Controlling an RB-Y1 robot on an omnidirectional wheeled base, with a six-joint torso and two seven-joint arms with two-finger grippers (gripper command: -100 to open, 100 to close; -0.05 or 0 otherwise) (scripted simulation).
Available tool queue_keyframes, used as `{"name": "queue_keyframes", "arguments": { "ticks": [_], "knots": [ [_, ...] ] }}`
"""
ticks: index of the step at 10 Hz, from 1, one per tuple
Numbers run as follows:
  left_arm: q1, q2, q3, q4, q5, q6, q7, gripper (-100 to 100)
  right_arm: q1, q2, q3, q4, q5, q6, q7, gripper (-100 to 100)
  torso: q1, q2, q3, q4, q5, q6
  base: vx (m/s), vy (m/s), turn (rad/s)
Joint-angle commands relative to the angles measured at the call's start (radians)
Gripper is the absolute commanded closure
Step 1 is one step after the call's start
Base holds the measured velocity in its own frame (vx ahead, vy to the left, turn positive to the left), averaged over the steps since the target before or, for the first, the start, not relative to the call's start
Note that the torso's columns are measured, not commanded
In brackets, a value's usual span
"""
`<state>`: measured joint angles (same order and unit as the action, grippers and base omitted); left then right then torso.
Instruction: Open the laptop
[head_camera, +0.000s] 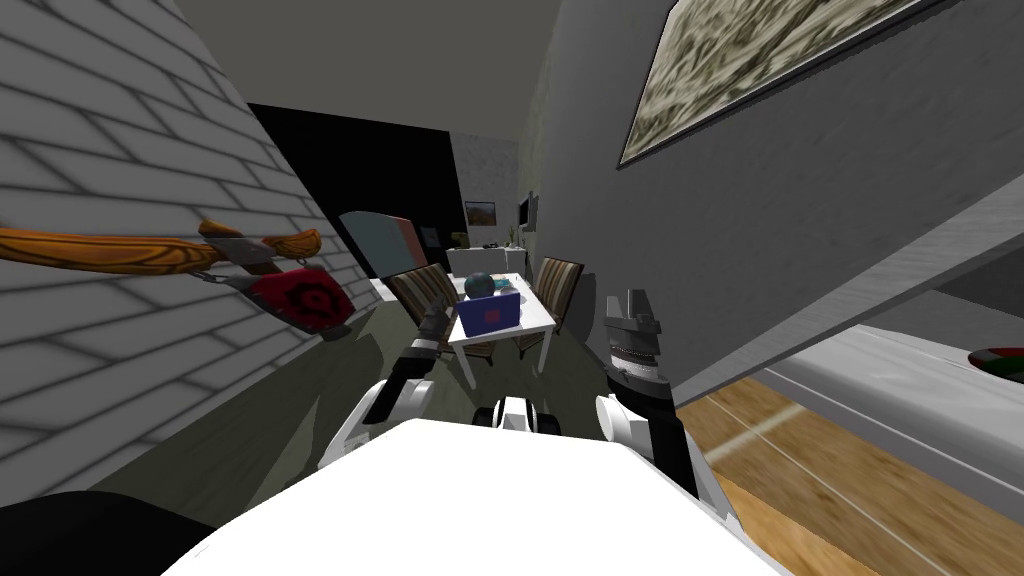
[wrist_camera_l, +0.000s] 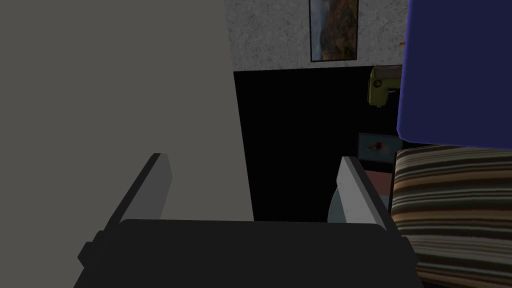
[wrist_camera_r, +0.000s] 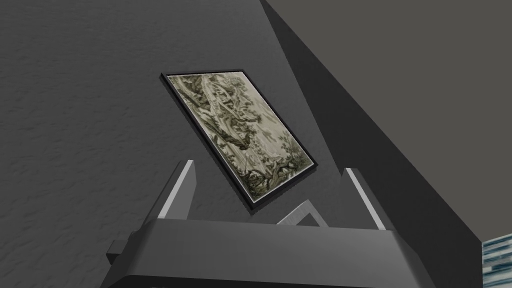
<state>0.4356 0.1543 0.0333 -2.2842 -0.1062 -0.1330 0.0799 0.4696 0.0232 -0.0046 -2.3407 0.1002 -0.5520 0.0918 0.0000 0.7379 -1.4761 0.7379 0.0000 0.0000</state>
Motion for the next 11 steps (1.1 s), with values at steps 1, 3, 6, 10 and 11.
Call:
{"name": "queue_keyframes", "arguments": {
  "ticks": [1,3,6,10,11],
  "knots": [
    [0.002,0.019,0.007,0.008,-0.009,0.05,-0.009,-100,0.0,0.0,0.0,0.0,0.0,0.0,0.0,0,0.0,0.0,0.0,0.0,0.0,0.0,0.034,-0.018,-0.012],
    [0.0,0.039,0.015,0.016,-0.015,0.092,-0.015,-100,0.0,0.0,0.0,0.0,0.0,0.0,0.0,0,0.0,0.0,0.0,0.0,0.0,0.0,0.033,-0.019,-0.012],
    [-0.004,0.073,0.027,0.03,-0.026,0.161,-0.025,-100,0.0,0.0,0.0,0.0,0.0,0.0,0.0,0,0.0,0.0,0.0,0.0,0.0,0.0,0.035,-0.021,-0.013],
    [-0.01,0.116,0.045,0.051,-0.041,0.259,-0.039,-100,0.0,0.0,0.0,0.0,0.0,0.0,0.0,0,0.0,0.0,0.0,0.0,0.0,0.0,0.039,-0.022,-0.015],
    [-0.011,0.125,0.049,0.056,-0.045,0.283,-0.043,-100,0.0,0.0,0.0,0.0,0.0,0.0,0.0,0,0.0,0.0,0.0,0.0,0.0,0.0,0.042,-0.022,-0.012]
  ]
}}
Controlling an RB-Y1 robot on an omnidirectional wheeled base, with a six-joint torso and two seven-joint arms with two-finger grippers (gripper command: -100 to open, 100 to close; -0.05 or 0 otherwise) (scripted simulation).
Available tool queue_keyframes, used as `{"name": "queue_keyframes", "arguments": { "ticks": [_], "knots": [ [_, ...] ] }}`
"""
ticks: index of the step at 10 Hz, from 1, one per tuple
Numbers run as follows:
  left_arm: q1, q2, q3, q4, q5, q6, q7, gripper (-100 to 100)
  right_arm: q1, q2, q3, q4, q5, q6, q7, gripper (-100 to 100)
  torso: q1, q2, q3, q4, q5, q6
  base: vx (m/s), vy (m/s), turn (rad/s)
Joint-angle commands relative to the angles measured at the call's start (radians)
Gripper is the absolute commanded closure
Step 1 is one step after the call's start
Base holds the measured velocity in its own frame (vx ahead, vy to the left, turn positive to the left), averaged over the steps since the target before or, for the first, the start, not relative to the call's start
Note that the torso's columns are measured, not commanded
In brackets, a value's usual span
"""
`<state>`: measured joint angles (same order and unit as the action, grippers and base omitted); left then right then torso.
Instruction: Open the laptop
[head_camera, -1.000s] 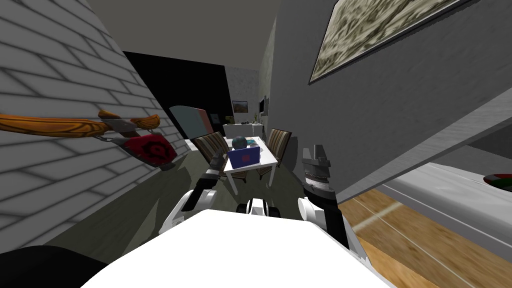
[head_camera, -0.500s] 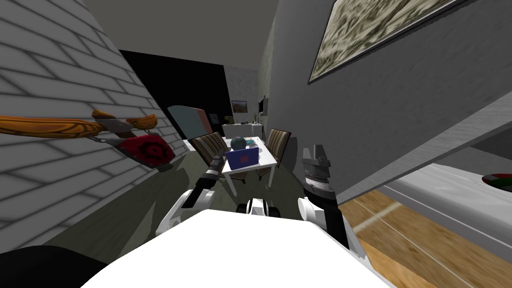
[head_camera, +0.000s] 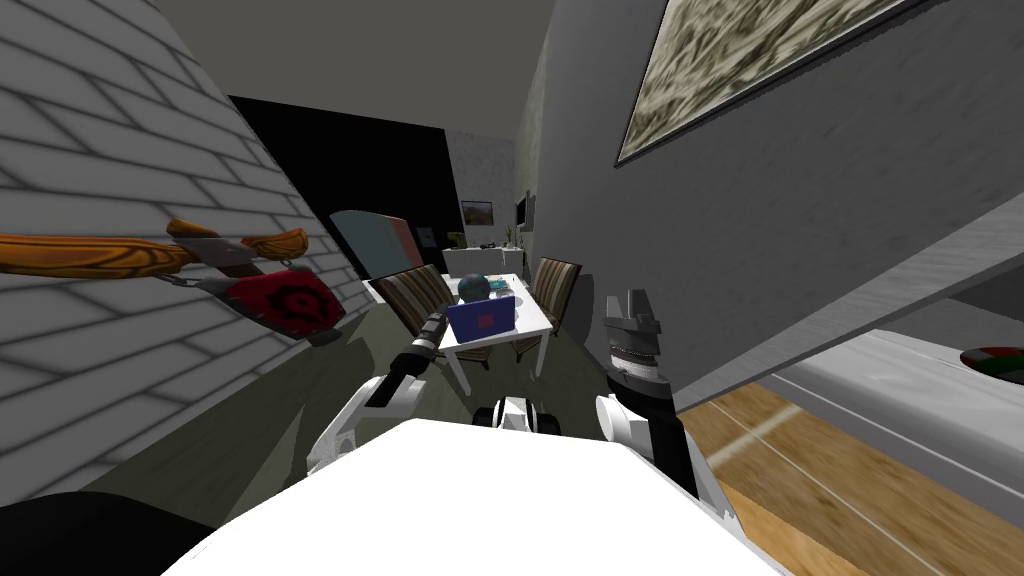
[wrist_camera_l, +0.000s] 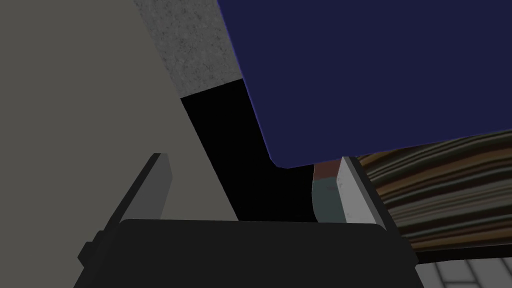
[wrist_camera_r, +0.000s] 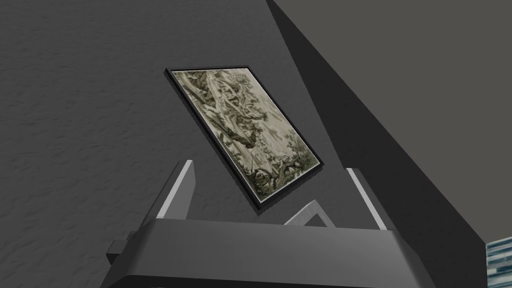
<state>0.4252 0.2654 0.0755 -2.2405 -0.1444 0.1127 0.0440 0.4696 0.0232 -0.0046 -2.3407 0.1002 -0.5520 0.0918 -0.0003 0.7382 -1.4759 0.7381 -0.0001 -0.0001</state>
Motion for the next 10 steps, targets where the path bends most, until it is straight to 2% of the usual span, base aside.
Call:
{"name": "queue_keyframes", "arguments": {
  "ticks": [1,5,6,7,8,9,10],
  "knots": [
    [-0.002,0.023,0.011,0.017,-0.011,0.06,-0.01,-100,0.0,0.0,0.0,0.0,0.0,0.0,0.0,0,0.0,0.0,0.0,0.0,0.0,0.0,0.039,-0.02,-0.015],
    [-0.007,0.055,0.025,0.034,-0.023,0.141,-0.022,-100,0.0,0.0,0.0,0.0,0.0,0.0,0.0,0,0.0,0.0,0.0,0.0,0.0,0.0,0.032,-0.02,-0.011],
    [-0.002,0.051,0.023,0.026,-0.02,0.126,-0.019,-100,0.0,0.0,0.0,0.0,0.0,0.0,0.0,0,0.001,0.0,0.0,0.0,0.0,0.0,0.015,-0.006,-0.001],
    [0.0,0.058,0.028,0.003,-0.017,0.155,-0.017,-100,0.0,0.0,0.0,0.0,0.0,0.0,0.0,0,0.001,0.001,0.0,0.0,0.0,0.0,0.084,0.012,-0.03],
    [-0.001,0.055,0.026,0.011,-0.018,0.143,-0.018,-100,0.0,0.0,0.0,0.0,0.0,0.0,0.0,0,0.001,-0.003,-0.002,-0.001,0.0,0.0,0.053,0.009,-0.008],
    [-0.001,0.056,0.026,0.009,-0.018,0.148,-0.018,100,0.0,0.0,0.0,0.0,0.0,0.0,0.0,0,0.001,-0.001,-0.001,-0.001,0.0,0.0,0.007,0.002,0.008],
    [0.011,0.076,0.03,-0.03,0.004,0.197,-0.006,100,0.0,0.0,0.0,0.0,0.0,0.0,0.0,0,0.0,0.001,0.001,0.0,0.0,0.001,0.042,0.026,-0.059]
  ]
}}
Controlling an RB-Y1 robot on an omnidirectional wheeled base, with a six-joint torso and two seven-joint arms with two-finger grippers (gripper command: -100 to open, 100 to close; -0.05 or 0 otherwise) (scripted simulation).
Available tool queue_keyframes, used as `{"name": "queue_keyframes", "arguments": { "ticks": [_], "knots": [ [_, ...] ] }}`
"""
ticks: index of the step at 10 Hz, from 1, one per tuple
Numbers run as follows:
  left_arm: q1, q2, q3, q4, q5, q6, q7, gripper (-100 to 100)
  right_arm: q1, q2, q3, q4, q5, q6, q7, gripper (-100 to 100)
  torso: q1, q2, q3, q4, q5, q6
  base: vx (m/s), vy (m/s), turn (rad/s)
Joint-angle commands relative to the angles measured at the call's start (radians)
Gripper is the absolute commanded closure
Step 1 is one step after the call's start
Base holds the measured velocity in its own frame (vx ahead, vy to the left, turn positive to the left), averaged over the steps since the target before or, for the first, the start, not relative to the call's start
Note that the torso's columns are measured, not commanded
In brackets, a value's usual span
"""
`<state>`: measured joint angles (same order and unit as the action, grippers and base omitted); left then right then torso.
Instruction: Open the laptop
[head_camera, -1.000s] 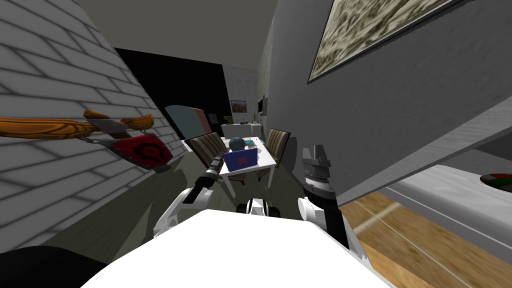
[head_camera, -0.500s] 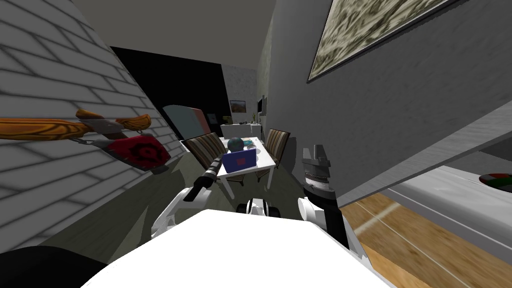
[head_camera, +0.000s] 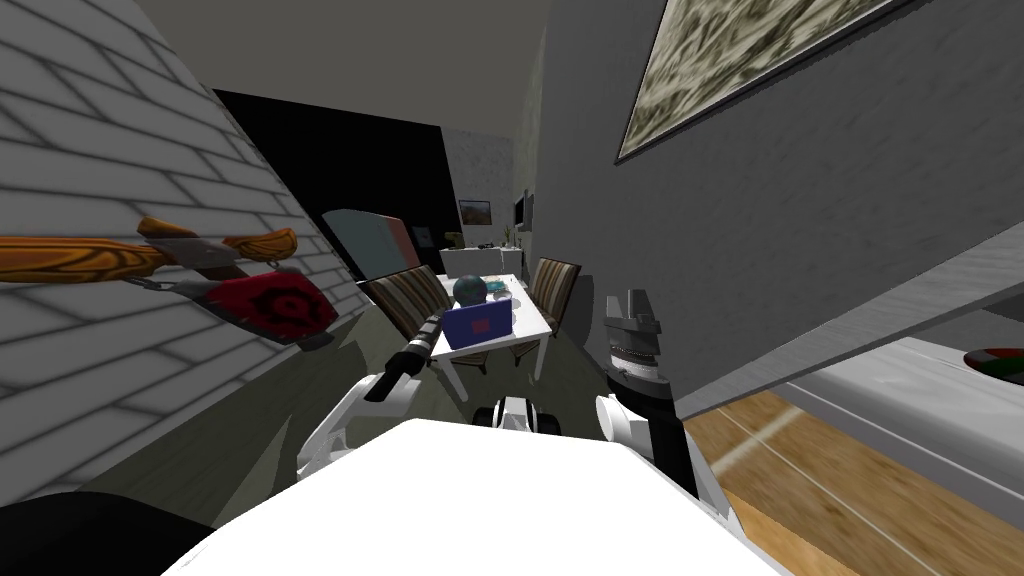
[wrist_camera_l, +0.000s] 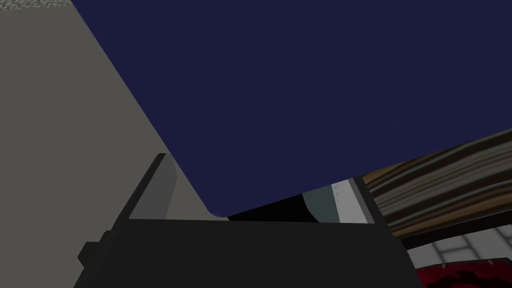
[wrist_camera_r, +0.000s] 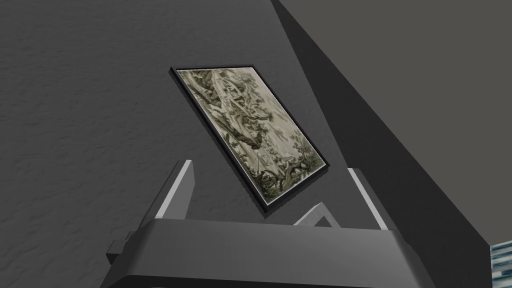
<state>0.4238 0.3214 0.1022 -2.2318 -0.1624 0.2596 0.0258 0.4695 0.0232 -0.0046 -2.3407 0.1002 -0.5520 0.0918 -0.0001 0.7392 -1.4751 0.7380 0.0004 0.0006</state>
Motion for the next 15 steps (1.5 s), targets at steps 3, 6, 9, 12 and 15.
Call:
{"name": "queue_keyframes", "arguments": {
  "ticks": [3,6,9,12,15],
  "knots": [
    [0.024,0.039,0.007,-0.077,0.044,0.123,0.025,100,0.0,0.0,0.0,0.0,0.0,0.0,0.0,0,0.002,-0.005,-0.003,-0.001,0.0,0.0,0.055,0.036,-0.034],
    [0.036,0.059,0.011,-0.115,0.066,0.194,0.038,100,0.0,0.0,0.0,0.0,0.0,0.0,0.0,0,0.002,-0.006,-0.003,-0.002,0.001,0.001,0.045,0.016,-0.031],
    [0.048,0.078,0.015,-0.153,0.088,0.261,0.05,100,0.0,0.0,0.0,0.0,0.0,0.0,0.0,0,0.001,-0.003,-0.002,-0.001,0.001,0.0,0.046,0.032,-0.03],
    [0.072,0.117,0.022,-0.23,0.132,0.353,0.076,100,0.0,0.0,0.0,0.0,0.0,0.0,0.0,0,0.002,-0.002,-0.001,-0.002,0.002,-0.001,0.049,0.033,-0.045],
    [0.084,0.137,0.026,-0.268,0.154,0.429,0.088,100,0.0,0.0,0.0,0.0,0.0,0.0,0.0,0,0.001,-0.002,-0.001,-0.002,0.002,-0.001,0.043,0.023,-0.027]
  ]
}}
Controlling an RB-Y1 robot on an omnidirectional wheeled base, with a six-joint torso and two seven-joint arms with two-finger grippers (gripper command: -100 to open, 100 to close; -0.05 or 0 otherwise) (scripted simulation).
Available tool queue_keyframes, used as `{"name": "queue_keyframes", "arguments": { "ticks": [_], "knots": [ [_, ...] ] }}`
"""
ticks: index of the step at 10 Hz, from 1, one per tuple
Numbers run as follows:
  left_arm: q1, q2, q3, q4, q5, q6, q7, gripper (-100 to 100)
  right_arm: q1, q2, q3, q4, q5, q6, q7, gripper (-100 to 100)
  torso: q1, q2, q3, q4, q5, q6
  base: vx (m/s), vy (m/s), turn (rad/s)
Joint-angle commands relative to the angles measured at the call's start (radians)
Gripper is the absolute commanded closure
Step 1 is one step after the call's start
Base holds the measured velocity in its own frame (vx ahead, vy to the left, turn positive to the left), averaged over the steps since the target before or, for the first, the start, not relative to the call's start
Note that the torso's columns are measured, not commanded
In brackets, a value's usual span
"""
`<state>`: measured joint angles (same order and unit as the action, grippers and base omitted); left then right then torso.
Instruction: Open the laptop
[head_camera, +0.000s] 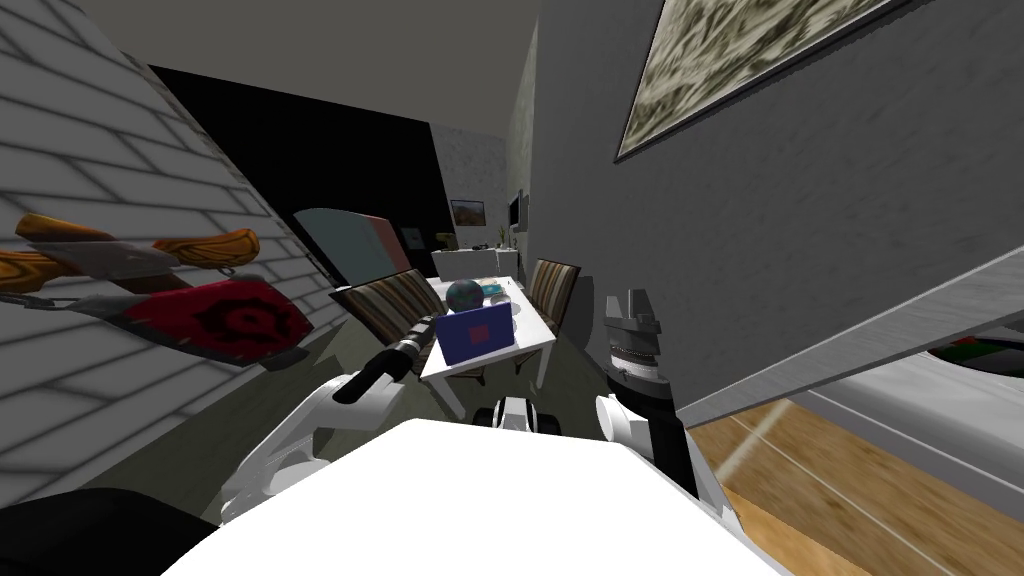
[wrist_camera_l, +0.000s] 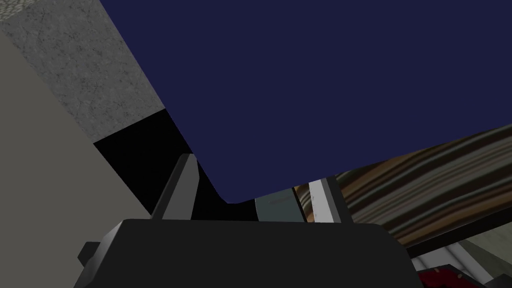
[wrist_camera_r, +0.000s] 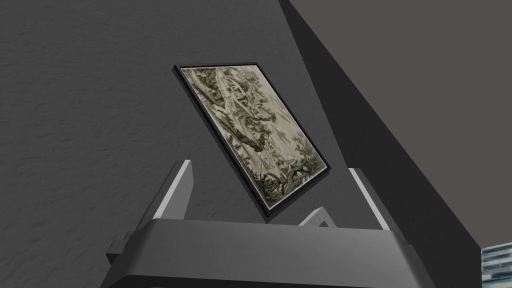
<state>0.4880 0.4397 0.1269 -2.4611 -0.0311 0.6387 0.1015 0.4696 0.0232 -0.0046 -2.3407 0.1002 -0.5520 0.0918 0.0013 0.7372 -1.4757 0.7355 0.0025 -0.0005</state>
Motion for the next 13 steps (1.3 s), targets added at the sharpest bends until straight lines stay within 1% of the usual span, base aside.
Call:
{"name": "queue_keyframes", "arguments": {
  "ticks": [1,2,3,4,5,6,7,8,9,10,11,12,13],
  "knots": [
    [0.02,0.018,0.001,-0.039,0.023,0.074,0.013,100,0.0,0.0,0.0,0.0,0.0,0.0,0.0,0,0.0,0.0,0.0,0.001,0.0,0.001,0.047,0.03,-0.033],
    [0.02,0.018,0.001,-0.039,0.023,0.078,0.013,100,0.0,0.0,0.0,0.0,0.0,0.0,0.0,0,0.0,0.0,0.0,0.0,0.0,0.0,0.025,0.015,-0.004],
    [0.032,0.038,0.005,-0.077,0.045,0.115,0.025,100,0.0,0.0,0.0,0.0,0.0,0.0,0.0,0,0.0,0.001,0.0,0.0,0.0,0.0,0.043,0.023,-0.04],
    [0.032,0.038,0.005,-0.077,0.045,0.139,0.025,100,0.0,0.0,0.0,0.0,0.0,0.0,0.0,0,0.0,0.0,0.0,0.001,-0.001,0.001,0.047,0.027,-0.032],
    [0.032,0.038,0.005,-0.077,0.045,0.144,0.025,100,0.0,0.0,0.0,0.0,0.0,0.0,0.0,0,0.0,-0.001,-0.001,0.0,0.0,0.0,0.023,0.016,-0.012],
    [0.044,0.057,0.009,-0.116,0.067,0.179,0.038,100,0.0,0.0,0.0,0.0,0.0,0.0,0.0,0,0.0,0.0,0.0,0.0,0.0,0.0,0.038,0.025,-0.048],
    [0.044,0.057,0.009,-0.116,0.067,0.202,0.038,100,0.0,0.0,0.0,0.0,0.0,0.0,0.0,0,0.0,0.0,0.0,0.0,0.0,0.001,0.041,0.033,-0.026],
    [0.044,0.057,0.009,-0.116,0.067,0.209,0.038,100,0.0,0.0,0.0,0.0,0.0,0.0,0.0,0,-0.001,-0.001,-0.001,0.0,0.0,0.001,0.024,0.019,-0.009],
    [0.056,0.077,0.012,-0.154,0.089,0.244,0.051,100,0.0,0.0,0.0,0.0,0.0,0.0,0.0,0,0.0,-0.001,0.0,-0.001,0.0,0.0,0.04,0.025,-0.039],
    [0.056,0.077,0.012,-0.154,0.089,0.273,0.051,100,0.0,0.0,0.0,0.0,0.0,0.0,0.0,0,0.0,-0.001,-0.001,0.0,0.0,0.001,0.052,0.032,-0.034],
    [0.055,0.073,0.015,-0.155,0.083,0.25,0.048,100,0.0,0.0,0.0,0.0,0.0,0.0,0.0,0,0.0,-0.002,-0.001,-0.001,0.0,0.001,0.022,0.014,-0.002],
    [0.02,0.097,0.044,-0.107,0.116,0.298,0.066,100,0.0,0.0,0.0,0.0,0.0,0.0,0.0,0,0.0,-0.001,0.0,0.0,0.0,0.001,-0.04,0.028,-0.34],
    [0.02,0.097,0.044,-0.102,0.116,0.298,0.066,100,0.0,0.0,0.0,0.0,0.0,0.0,0.0,0,0.001,-0.001,0.0,0.0,0.001,0.005,-0.071,0.05,-0.198]
  ]
}}
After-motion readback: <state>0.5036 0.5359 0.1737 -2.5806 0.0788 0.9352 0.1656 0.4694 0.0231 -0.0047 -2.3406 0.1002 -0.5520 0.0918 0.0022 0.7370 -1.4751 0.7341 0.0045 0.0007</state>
